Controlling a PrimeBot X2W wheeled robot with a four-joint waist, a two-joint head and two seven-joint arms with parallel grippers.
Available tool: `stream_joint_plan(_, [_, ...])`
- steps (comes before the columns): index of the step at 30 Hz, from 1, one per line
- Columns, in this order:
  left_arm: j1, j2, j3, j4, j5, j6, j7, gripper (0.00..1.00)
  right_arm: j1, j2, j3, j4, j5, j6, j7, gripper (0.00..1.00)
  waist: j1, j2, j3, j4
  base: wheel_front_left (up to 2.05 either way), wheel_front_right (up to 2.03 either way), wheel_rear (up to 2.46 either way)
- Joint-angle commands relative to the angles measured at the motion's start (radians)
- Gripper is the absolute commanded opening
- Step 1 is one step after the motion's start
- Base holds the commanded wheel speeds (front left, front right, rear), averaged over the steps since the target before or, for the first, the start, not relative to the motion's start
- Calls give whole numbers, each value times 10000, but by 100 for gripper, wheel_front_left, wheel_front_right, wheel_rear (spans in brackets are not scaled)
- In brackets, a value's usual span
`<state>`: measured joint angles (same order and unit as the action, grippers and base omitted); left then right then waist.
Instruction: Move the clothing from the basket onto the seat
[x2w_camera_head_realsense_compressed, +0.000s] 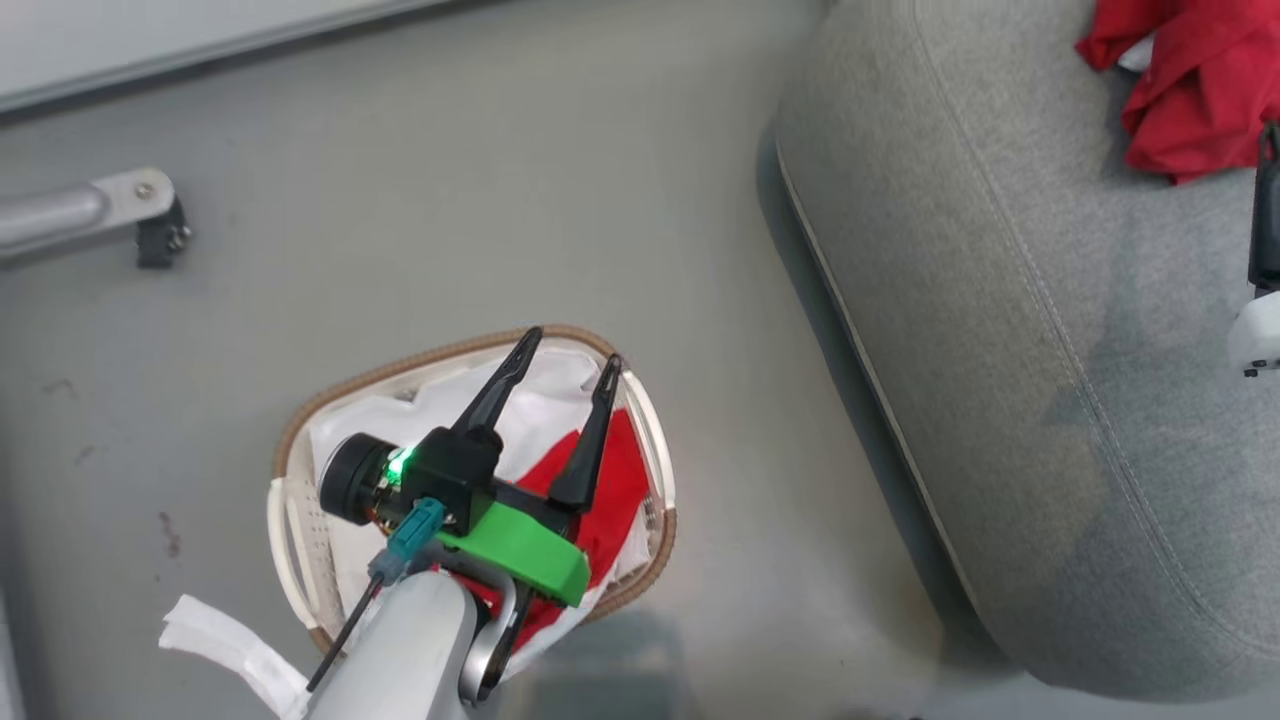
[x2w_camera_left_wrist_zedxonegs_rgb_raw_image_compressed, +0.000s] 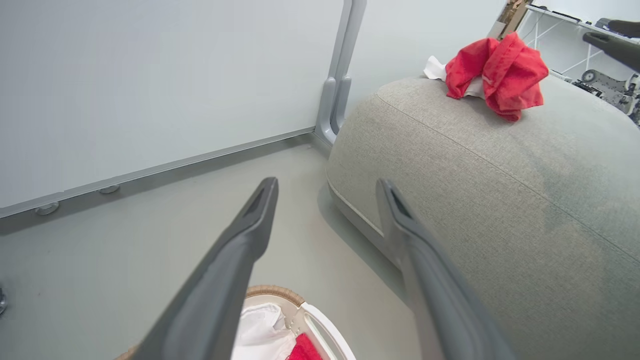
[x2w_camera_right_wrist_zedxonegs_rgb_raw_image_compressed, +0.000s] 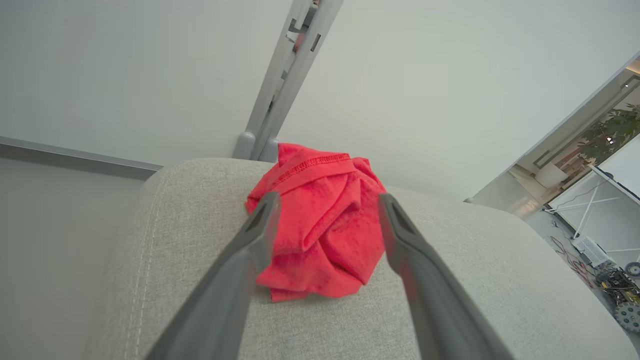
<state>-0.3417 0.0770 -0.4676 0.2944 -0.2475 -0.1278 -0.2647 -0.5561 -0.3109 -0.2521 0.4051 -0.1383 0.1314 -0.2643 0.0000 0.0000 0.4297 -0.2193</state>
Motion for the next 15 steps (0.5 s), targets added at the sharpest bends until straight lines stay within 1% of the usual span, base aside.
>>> stream_joint_plan(1, [270, -20, 156, 48, -72, -46, 5, 100, 158, -10, 91, -65, 62, -14, -4, 100, 0, 0, -1192, 623, 0, 0, 0])
stream_joint_plan(5, [660, -152, 682, 39, -171, -48, 5, 100, 115, 301, 354, -156, 191, -14, -4, 100, 0, 0, -1824, 999, 0, 0, 0])
stream_joint_plan(15, [1812, -247, 2359, -90, -272, 11, 5, 100, 909, 1549, 738, -425, 551, -14, -4, 100, 0, 0, -2899, 1956, 0, 0, 0])
